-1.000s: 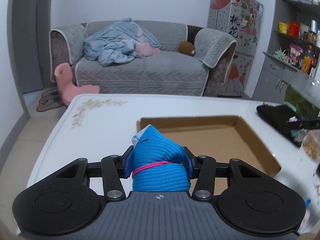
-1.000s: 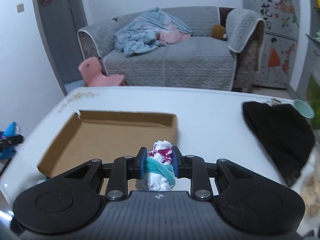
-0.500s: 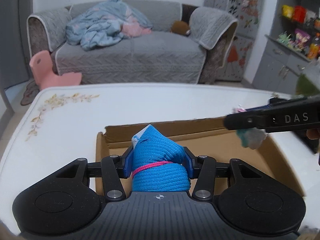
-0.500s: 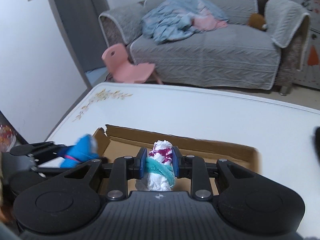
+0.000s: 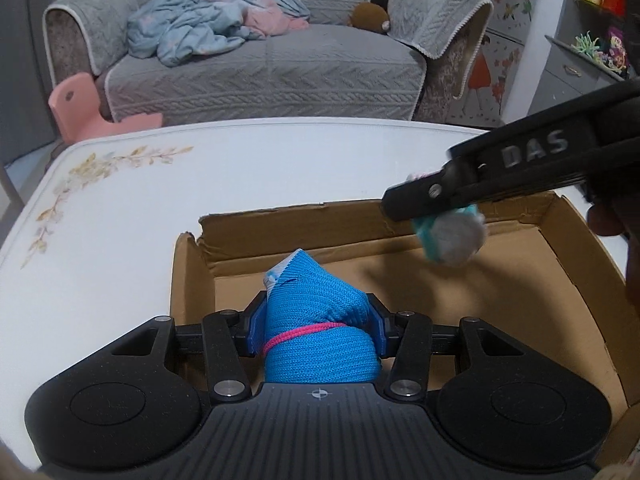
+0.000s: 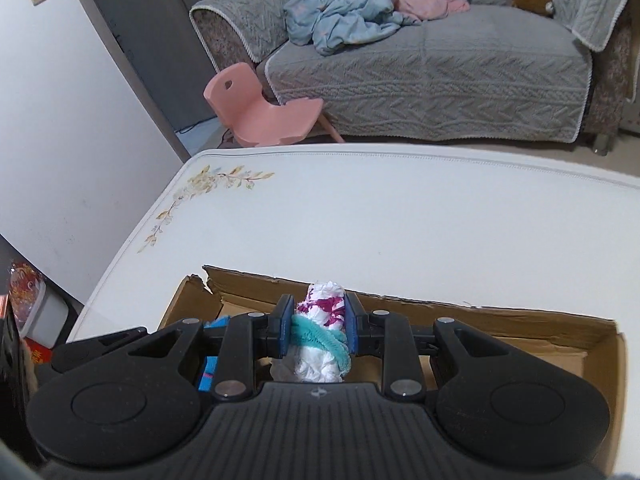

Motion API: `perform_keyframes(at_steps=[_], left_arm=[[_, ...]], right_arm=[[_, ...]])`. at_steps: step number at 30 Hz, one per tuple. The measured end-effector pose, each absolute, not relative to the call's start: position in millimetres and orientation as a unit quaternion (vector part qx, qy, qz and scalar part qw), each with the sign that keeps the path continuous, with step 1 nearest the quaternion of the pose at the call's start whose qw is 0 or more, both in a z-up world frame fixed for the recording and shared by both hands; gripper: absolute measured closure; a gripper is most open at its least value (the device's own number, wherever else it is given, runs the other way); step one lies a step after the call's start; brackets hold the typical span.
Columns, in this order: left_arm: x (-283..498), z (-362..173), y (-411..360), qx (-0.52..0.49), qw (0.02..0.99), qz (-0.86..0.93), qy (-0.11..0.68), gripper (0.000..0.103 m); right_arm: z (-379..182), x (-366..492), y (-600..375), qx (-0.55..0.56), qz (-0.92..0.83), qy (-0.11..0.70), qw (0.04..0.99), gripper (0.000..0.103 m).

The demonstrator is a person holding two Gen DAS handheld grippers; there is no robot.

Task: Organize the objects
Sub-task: 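Lower both held bundles into the cardboard tray and open both tools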

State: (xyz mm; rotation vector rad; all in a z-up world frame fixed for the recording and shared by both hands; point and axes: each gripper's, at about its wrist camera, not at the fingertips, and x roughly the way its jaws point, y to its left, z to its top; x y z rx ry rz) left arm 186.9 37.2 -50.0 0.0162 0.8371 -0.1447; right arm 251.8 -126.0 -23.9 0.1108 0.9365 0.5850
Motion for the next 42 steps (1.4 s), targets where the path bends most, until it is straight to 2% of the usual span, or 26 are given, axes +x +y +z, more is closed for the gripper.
perform_keyframes(at_steps=[9, 11, 16, 19, 21, 25, 26, 29, 42], left_arm=[[188.7, -48.3, 10.8, 0.112, 0.921, -0.038, 0.371, 0.048], [189.6, -49.1, 6.4, 0.140, 0.918, -0.043, 0.368, 0.039], [192.1, -48.9, 6.6, 0.165, 0.915, -0.035, 0.366, 0.024], [189.7, -46.9, 9.9, 0.160, 0.917, -0.033, 0.364, 0.014], [188.4, -43.5, 11.0, 0.156, 0.918, -0.034, 0.364, 0.014], [184.3, -33.8, 12.7, 0.144, 0.917, -0.034, 0.371, 0.010], [183.4, -31.2, 13.3, 0.144, 0.917, -0.031, 0.371, 0.009], [182.5, -23.5, 17.2, 0.126, 0.914, -0.031, 0.384, 0.000], [162.3, 5.9, 31.6, 0.050, 0.909, -0.051, 0.410, 0.001]], right_arm=[[-43.2, 253.1, -103.7, 0.041, 0.290, 0.467, 0.834, 0.078], [-44.9, 252.4, -100.1, 0.039, 0.291, 0.469, 0.833, 0.076], [-48.3, 252.5, -93.2, 0.025, 0.291, 0.476, 0.830, 0.074], [-46.5, 250.3, -93.0, 0.020, 0.289, 0.476, 0.830, 0.068], [-44.1, 250.0, -93.9, 0.018, 0.287, 0.475, 0.831, 0.055], [-35.4, 248.5, -96.4, 0.018, 0.287, 0.470, 0.834, 0.045], [-33.5, 249.0, -96.4, 0.018, 0.290, 0.471, 0.833, 0.039], [-30.1, 247.9, -95.5, 0.008, 0.290, 0.471, 0.833, 0.036], [-19.6, 228.5, -106.4, 0.011, 0.287, 0.481, 0.828, 0.028]])
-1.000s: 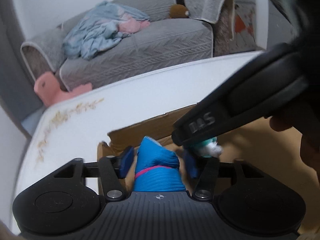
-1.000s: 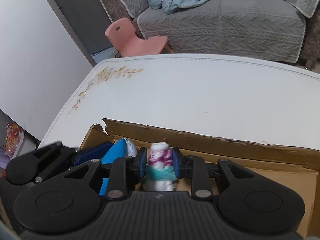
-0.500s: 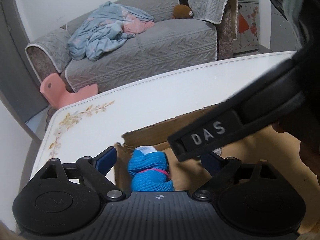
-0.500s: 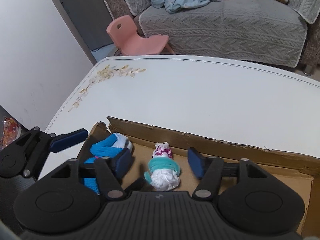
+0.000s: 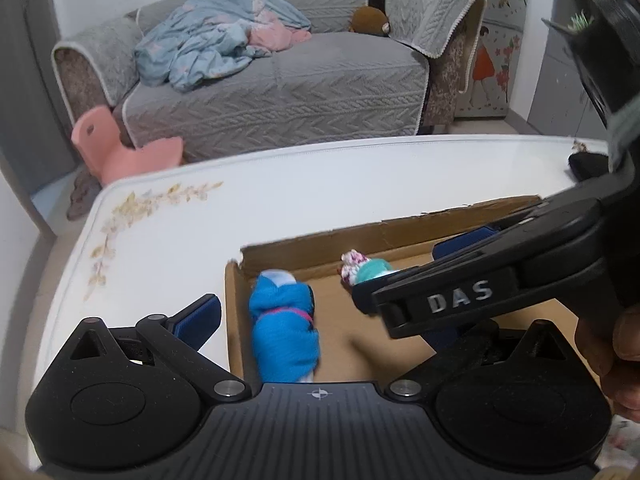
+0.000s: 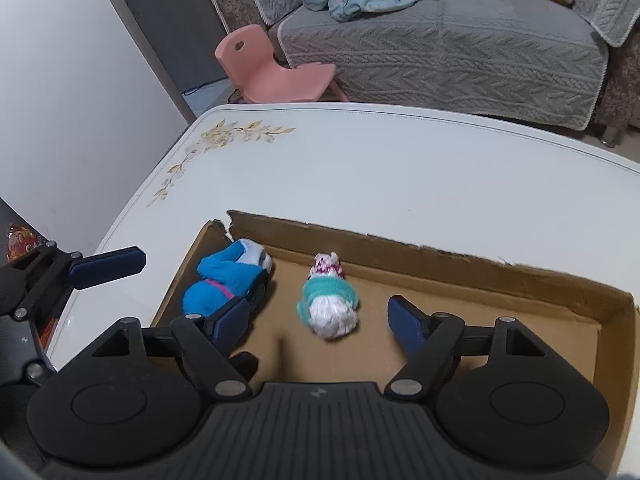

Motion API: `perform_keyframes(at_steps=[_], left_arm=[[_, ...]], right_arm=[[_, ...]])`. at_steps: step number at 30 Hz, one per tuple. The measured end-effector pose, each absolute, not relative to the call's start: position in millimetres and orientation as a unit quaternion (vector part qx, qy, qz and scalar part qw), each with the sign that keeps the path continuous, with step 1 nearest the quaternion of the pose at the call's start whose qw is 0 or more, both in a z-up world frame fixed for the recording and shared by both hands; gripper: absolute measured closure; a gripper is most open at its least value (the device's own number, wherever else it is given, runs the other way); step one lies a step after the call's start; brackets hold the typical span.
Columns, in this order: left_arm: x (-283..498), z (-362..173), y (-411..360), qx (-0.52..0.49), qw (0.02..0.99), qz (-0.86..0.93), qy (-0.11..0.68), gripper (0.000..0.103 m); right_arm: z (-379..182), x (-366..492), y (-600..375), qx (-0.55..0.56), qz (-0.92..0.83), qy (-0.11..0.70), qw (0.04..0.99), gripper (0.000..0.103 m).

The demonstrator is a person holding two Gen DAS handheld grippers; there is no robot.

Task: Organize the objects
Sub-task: 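Lower both held bundles into the cardboard tray and open both tools, then grasp the orange wrapped bundle with left tool while right tool grasps pink pompom hat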

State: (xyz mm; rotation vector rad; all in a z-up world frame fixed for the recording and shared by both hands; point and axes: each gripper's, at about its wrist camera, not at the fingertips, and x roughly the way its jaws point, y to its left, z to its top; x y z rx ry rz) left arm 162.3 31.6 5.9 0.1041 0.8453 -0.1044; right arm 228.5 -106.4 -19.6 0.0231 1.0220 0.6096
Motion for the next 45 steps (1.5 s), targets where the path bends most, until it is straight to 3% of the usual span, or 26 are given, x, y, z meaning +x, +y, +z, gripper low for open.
perform_keyframes(at_steps=[6, 18, 30, 45], left_arm=[[140.2, 15.9, 42.3, -0.005, 0.906, -0.048, 0.421, 0.000], [85.5, 45.7, 48.8, -0.044, 0.915, -0.056, 0.398, 0.000], [27.6, 35.0, 64.7, -0.081, 0.914, -0.042, 0.396, 0.000], [-80.5, -22.4, 39.9, -0.062, 0.914, -0.048, 0.397, 0.001]], right_arm=[[-6.2, 207.0, -111.9, 0.021, 0.296, 0.474, 0.829, 0.017], [29.8, 154.6, -128.2, 0.015, 0.314, 0.440, 0.841, 0.005], [50.8, 85.2, -201.2, 0.021, 0.302, 0.383, 0.873, 0.001], [-21.0, -27.7, -299.8, 0.021, 0.211, 0.332, 0.919, 0.001]])
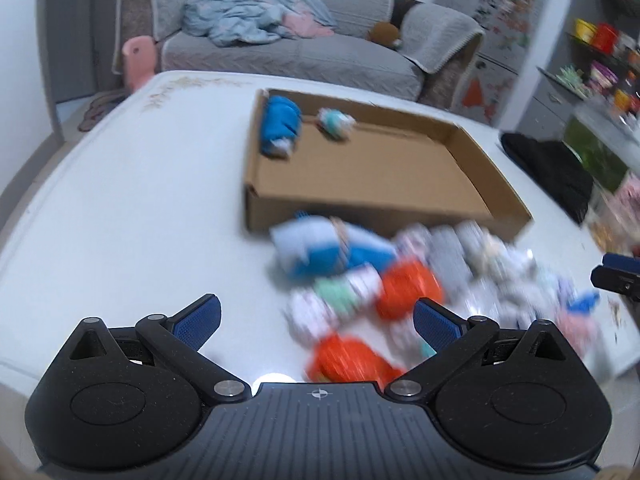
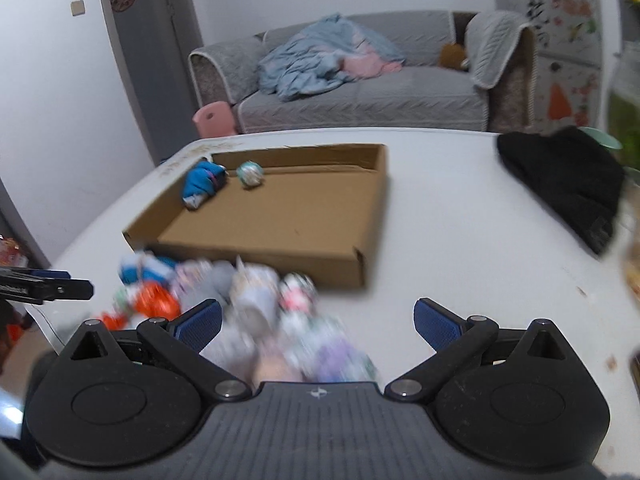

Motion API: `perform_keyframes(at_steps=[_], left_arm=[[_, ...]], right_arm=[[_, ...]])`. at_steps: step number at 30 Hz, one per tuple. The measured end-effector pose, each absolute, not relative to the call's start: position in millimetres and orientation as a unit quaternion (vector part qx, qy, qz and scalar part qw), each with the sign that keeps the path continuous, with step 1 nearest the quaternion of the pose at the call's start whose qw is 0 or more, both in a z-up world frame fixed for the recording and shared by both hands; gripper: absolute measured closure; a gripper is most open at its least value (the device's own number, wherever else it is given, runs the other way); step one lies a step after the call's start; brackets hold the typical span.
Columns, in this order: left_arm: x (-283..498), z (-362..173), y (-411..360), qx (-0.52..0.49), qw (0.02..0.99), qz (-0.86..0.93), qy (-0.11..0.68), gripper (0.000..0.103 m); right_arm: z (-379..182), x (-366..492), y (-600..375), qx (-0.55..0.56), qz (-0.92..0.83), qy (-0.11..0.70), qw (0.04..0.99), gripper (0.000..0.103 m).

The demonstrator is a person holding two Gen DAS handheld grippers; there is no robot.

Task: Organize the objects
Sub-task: 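Grasp the orange wrapped bundle with left tool while right tool grasps pink pompom hat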

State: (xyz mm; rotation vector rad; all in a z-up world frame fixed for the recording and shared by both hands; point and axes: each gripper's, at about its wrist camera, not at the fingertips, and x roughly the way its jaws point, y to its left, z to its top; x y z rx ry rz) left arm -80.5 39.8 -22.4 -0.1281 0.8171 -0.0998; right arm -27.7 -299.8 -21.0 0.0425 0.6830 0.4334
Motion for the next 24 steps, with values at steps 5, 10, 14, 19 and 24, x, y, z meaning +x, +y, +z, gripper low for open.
perform_keyframes(at_steps=[5, 10, 14, 19, 24], left_arm=[[-92.4, -41.1, 23.8, -0.084, 0.908, -0.071, 0.404, 0.001], [-87.3, -59.1, 21.9, -0.089, 0.904, -0.067, 0.412, 0.000], [-86.0, -62.5, 31.1, -0.094, 0.905, -0.062, 0.411, 0.001], [-88.3, -64.7, 43.0, -0.088, 0.907, -0.043, 0.409, 0.001], [-87.9, -68.0, 38.6, -0.045, 0.915, -0.023, 0.401, 0.001]], right_arm=[[-47.5, -62.7, -305.3, 0.002, 0.204, 0.295, 0.934, 0.003], [-66.9, -61.7, -299.8, -0.001, 0.207, 0.300, 0.931, 0.013], [-69.5, -59.8, -301.0, -0.013, 0.201, 0.297, 0.934, 0.030], [-65.6, -60.9, -311.2, 0.004, 0.202, 0.291, 0.935, 0.052], [-63.7, -65.1, -319.7, 0.009, 0.194, 0.281, 0.940, 0.052]])
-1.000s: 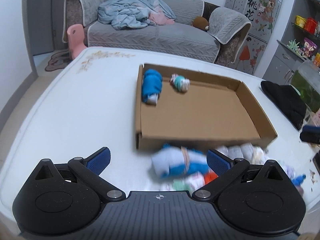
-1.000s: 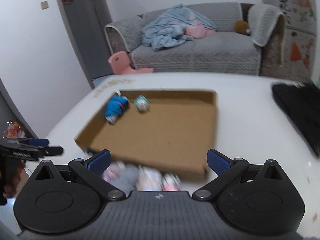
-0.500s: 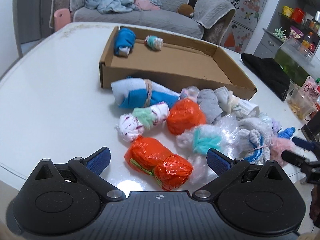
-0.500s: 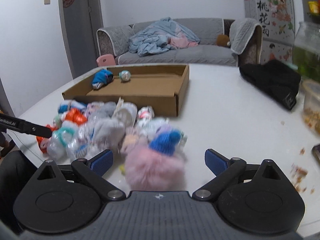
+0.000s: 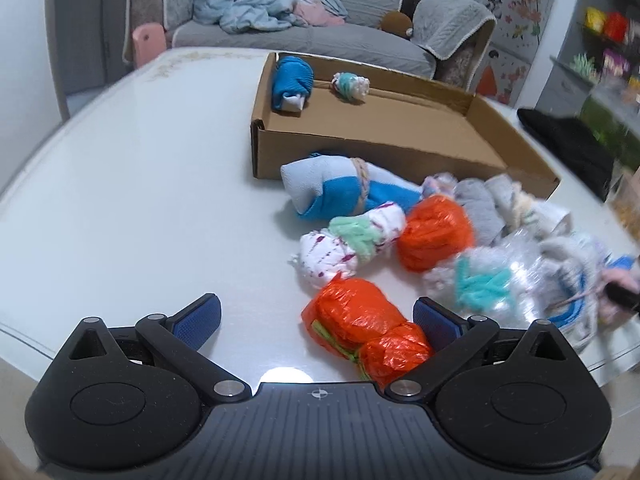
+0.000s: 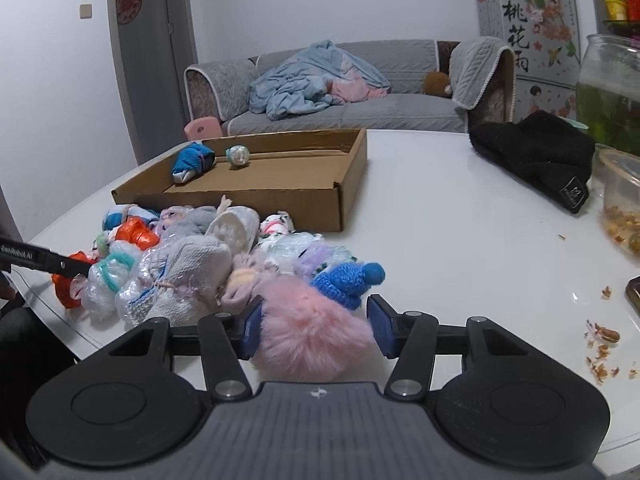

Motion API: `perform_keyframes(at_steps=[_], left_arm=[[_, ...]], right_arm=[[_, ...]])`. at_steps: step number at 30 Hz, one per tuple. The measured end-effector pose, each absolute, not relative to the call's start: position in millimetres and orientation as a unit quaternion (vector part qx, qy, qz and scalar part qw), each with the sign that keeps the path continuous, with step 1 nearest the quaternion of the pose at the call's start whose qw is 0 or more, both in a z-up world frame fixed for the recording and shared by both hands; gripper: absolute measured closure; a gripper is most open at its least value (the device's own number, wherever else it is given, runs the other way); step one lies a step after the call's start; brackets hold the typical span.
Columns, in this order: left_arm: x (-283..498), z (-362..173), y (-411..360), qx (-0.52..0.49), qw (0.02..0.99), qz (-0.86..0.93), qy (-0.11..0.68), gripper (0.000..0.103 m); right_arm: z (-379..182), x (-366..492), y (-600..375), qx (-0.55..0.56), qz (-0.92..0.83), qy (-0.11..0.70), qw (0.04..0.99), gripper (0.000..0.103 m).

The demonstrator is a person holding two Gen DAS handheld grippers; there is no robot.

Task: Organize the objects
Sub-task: 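Grasp the orange wrapped bundle with left tool while right tool grasps pink pompom hat, then place both held items into the tray and open both tools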

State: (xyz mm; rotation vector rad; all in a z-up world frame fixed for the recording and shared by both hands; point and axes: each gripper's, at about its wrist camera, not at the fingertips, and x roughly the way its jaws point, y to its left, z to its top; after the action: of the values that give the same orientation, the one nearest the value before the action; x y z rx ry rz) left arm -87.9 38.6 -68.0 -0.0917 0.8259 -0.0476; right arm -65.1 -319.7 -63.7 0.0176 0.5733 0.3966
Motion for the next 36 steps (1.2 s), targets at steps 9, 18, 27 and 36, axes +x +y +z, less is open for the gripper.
perform_keyframes(at_steps=[9, 18, 27, 36], left_arm=[[-100.7, -76.7, 14.7, 0.018, 0.932, -0.030, 0.360, 0.012], [-102.9, -70.1, 9.3, 0.011, 0.932, -0.067, 0.355, 0.064], [-109.7, -61.6, 19.3, -0.009, 0.933, -0.060, 0.355, 0.066], [-91.4, -12.6, 34.3, 0.015, 0.951, -0.051, 0.305, 0.066]], right_arm=[[-72.5, -66.3, -305.9, -0.008, 0.198, 0.282, 0.939, 0.043], [-75.6, -72.7, -312.7, 0.004, 0.214, 0.288, 0.934, 0.069], [-59.0, -77.8, -320.3, 0.013, 0.228, 0.271, 0.935, 0.070], [-19.7, -52.7, -333.3, 0.021, 0.215, 0.231, 0.949, 0.070]])
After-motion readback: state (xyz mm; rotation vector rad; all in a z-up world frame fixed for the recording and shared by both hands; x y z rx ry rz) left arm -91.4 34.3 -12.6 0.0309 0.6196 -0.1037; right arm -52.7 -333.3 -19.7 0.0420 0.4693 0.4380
